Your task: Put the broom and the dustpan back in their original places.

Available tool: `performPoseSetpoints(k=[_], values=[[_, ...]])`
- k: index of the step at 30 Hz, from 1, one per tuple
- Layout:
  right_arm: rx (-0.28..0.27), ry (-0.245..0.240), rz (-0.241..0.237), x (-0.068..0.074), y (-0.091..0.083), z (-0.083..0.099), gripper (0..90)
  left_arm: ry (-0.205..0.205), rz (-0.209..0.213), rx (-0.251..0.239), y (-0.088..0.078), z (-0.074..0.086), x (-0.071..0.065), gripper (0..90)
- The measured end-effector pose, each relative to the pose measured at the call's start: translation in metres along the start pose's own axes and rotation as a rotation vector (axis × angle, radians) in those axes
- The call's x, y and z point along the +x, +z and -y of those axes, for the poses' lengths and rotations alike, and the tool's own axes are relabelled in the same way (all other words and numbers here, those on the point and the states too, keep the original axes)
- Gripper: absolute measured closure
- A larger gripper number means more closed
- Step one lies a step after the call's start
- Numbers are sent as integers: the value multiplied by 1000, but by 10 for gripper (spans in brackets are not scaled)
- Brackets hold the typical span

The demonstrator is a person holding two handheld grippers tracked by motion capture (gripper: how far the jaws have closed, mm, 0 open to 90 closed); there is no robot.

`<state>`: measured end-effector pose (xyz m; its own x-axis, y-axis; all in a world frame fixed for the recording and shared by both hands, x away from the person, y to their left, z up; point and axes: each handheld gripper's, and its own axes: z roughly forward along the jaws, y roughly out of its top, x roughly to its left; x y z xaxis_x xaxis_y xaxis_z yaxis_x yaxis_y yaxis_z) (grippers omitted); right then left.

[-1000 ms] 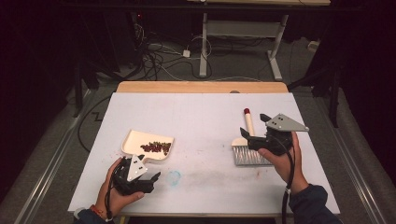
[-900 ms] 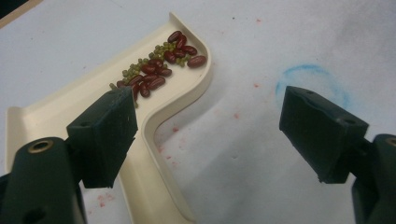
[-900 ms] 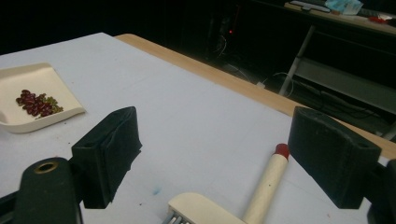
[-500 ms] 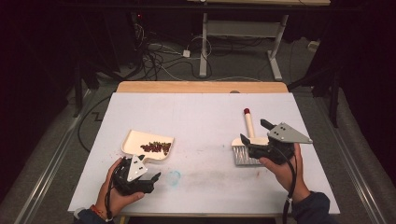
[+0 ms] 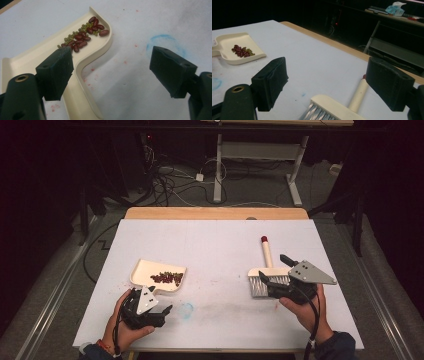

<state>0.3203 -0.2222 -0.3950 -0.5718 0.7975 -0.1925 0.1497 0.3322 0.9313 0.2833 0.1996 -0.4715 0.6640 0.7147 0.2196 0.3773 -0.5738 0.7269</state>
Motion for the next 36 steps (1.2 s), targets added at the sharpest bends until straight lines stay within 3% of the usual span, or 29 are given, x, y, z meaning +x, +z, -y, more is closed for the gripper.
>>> performPoseSetpoints(k=[10, 17, 26, 31, 36], values=[[-13, -22, -1, 7, -10, 15, 179, 6, -5, 7, 1, 0, -1, 185], [-7, 2, 1, 8, -16, 26, 179, 13, -5, 1, 1, -1, -1, 185], [47, 15, 27, 15, -25, 48, 181, 14, -4, -3, 1, -1, -1, 185], [78, 45, 10, 17, -30, 61, 187, 12, 1, -8, 1, 0, -1, 185], [122, 7, 10, 21, -29, 72, 188, 8, -4, -21, 1, -1, 2, 185]])
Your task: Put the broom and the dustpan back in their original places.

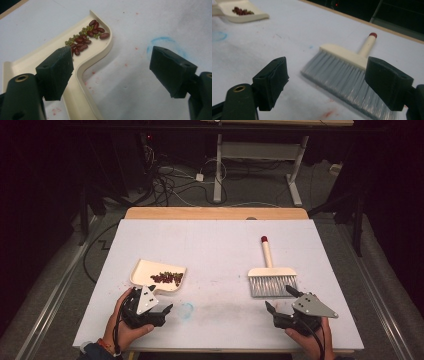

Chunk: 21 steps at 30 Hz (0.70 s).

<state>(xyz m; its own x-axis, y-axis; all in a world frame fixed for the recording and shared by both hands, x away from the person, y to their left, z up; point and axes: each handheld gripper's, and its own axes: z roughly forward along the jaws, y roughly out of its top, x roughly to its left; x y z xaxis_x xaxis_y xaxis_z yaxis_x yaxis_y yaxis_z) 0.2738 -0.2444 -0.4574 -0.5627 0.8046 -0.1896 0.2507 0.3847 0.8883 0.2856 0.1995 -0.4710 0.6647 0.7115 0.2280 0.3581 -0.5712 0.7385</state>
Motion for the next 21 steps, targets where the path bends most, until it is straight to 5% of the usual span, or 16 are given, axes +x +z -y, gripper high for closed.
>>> performPoseSetpoints(k=[9, 21], values=[[-15, 8, -19, 0, -1, 0, 181, 6, -7, 6, -2, 0, -4, 185], [-33, -39, -40, 8, -3, -6, 184, 13, -9, 14, -2, 1, -5, 185]])
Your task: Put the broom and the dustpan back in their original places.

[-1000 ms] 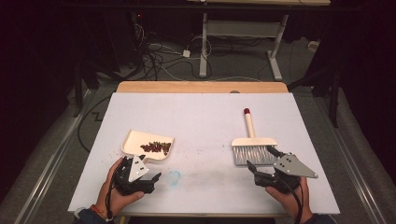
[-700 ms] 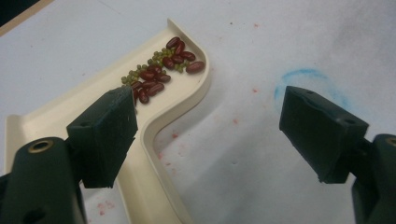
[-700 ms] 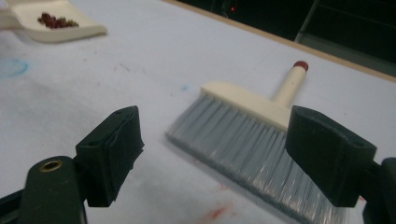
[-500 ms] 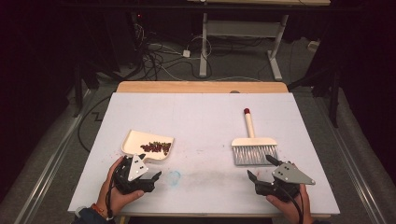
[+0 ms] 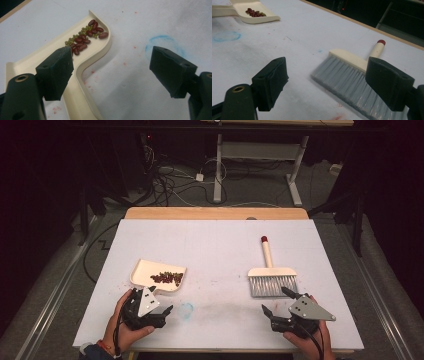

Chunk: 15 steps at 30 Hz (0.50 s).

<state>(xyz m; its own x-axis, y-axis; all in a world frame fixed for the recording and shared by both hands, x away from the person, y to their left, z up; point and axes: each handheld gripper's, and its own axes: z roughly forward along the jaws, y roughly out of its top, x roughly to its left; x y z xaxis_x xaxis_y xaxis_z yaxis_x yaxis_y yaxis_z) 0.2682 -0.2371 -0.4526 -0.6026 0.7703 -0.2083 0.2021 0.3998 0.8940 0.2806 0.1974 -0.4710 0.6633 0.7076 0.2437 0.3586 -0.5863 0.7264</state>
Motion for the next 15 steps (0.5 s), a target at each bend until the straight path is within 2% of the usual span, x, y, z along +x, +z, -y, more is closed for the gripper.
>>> performPoseSetpoints(k=[4, 15], values=[[-22, 5, 9, -2, -1, -2, 185, -2, -1, 0, 0, 0, 0, 185], [-18, -1, 19, -4, -2, -2, 184, 4, -5, 3, -1, 0, -1, 185]])
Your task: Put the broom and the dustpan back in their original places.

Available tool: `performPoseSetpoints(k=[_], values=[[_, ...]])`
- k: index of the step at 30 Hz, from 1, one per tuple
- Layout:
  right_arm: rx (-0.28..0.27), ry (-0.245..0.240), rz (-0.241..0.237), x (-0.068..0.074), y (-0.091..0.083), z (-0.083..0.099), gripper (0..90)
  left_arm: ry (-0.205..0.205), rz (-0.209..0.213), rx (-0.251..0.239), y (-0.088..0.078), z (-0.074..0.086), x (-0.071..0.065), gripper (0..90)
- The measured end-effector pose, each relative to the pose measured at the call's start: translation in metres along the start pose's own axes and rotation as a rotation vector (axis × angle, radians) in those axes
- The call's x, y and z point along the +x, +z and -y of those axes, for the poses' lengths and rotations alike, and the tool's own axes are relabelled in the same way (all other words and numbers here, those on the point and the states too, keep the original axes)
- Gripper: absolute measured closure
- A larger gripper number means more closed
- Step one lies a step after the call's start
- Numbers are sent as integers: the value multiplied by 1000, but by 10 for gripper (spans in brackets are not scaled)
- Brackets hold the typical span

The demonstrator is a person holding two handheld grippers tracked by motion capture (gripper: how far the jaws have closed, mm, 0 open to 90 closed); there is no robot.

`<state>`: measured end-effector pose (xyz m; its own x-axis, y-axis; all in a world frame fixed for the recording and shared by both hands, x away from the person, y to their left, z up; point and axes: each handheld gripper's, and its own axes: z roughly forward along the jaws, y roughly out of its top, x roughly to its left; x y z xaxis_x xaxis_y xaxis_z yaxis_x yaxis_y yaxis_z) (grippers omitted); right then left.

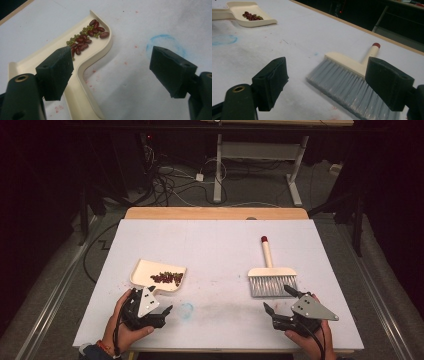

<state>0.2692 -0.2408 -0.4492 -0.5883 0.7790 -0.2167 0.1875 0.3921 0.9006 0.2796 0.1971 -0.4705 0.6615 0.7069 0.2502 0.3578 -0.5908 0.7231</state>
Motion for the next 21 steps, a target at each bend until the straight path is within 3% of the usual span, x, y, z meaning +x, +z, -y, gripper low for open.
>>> performPoseSetpoints(k=[21], values=[[4, 12, 7, -5, 1, 1, 184, -14, -13, 2, 2, -2, 3, 185]])
